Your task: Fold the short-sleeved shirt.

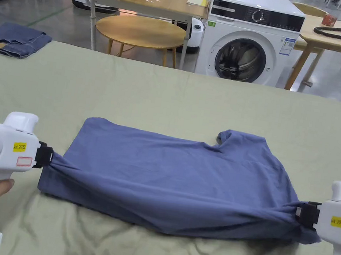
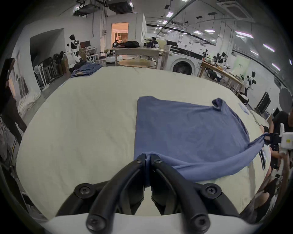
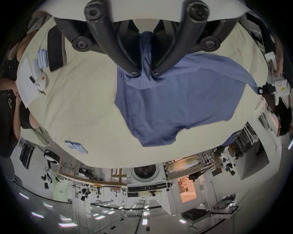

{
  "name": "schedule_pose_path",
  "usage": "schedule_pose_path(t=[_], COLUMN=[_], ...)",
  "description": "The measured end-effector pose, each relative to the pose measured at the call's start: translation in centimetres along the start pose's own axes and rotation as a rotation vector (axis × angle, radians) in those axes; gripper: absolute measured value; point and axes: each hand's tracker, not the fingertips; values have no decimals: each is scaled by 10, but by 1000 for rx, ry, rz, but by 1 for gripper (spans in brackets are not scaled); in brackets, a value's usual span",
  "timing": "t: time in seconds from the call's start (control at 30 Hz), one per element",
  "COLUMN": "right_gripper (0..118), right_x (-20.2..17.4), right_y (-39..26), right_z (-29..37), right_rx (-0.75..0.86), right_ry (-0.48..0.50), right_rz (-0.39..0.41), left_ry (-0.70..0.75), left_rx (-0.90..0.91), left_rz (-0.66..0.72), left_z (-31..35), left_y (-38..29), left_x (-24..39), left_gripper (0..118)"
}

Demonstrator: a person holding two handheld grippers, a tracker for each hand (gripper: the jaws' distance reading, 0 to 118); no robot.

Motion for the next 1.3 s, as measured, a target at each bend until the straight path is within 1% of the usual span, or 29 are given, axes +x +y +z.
schedule_pose_path(t=[0.07, 0.13, 0.2, 0.3, 0.47, 0.53, 0.57, 0.6, 0.63, 0.67, 0.7, 0.8, 0.9, 0.97, 1.0, 1.03, 1.07, 1.1, 1.13, 1.17, 1.27, 1.3], right_gripper=[7, 7, 7, 7, 8, 14, 20, 30, 40, 52, 62, 62, 62, 62, 61, 57, 48, 22, 6, 4, 2, 0], right_x=[2, 3, 3, 2, 0, -2, 0, -2, -3, -4, -4, -14, -31, -41, -47, -55, -63, -68, -75, -81, -92, -95], right_y=[17, 32, 44, 51, 54, 52, 51, 51, 50, 49, 49, 44, 30, 20, 13, 7, 0, -5, -10, -15, -28, -31], right_z=[-20, -43, -68, -98, -126, -130, -131, -130, -125, -119, -112, -82, -50, -36, -28, -20, -13, -11, -6, -2, 8, 11], right_rx=[-9, -46, -78, -111, -156, -155, -154, -143, -129, -97, -54, 63, 186, 262, 305, 344, 374, 399, 417, 420, 445, 444], right_ry=[12, 33, 28, 20, 0, -14, -19, -34, -45, -42, -35, 1, 4, -13, -16, -27, -41, -49, -52, -51, -12, -11], right_rz=[-31, -89, -72, -77, -54, -51, -46, -41, -35, -31, -37, -25, 16, 31, 46, 63, 86, 106, 120, 131, 136, 137], left_ry=[4, 5, 7, 19, 17, 15, 15, 17, 14, 11, 0, -53, -75, -85, -76, -45, -13, 7, 6, 3, 38, 36], left_rx=[-9, -24, -35, -73, -115, -128, -131, -133, -138, -127, -109, -16, 101, 191, 229, 264, 298, 340, 372, 388, 416, 419], left_rz=[0, 11, 36, 40, 22, 27, 26, 27, 27, 31, 32, 36, -8, -42, -71, -87, -112, -132, -153, -170, -177, -170], left_z=[-18, -39, -60, -87, -110, -113, -113, -112, -111, -106, -100, -80, -52, -32, -22, -14, -6, 2, 9, 11, 24, 27], left_y=[14, 25, 32, 38, 41, 43, 42, 42, 44, 43, 41, 41, 31, 19, 11, 6, -2, -9, -17, -21, -37, -39], left_x=[-3, -5, -8, -8, -5, -4, -4, -4, -4, -3, -2, 2, 16, 30, 38, 44, 52, 59, 65, 66, 76, 77], left_gripper=[0, 0, 0, 0, 0, 0, 0, 1, 9, 24, 36, 39, 39, 39, 39, 39, 39, 36, 29, 18, 7, 0])
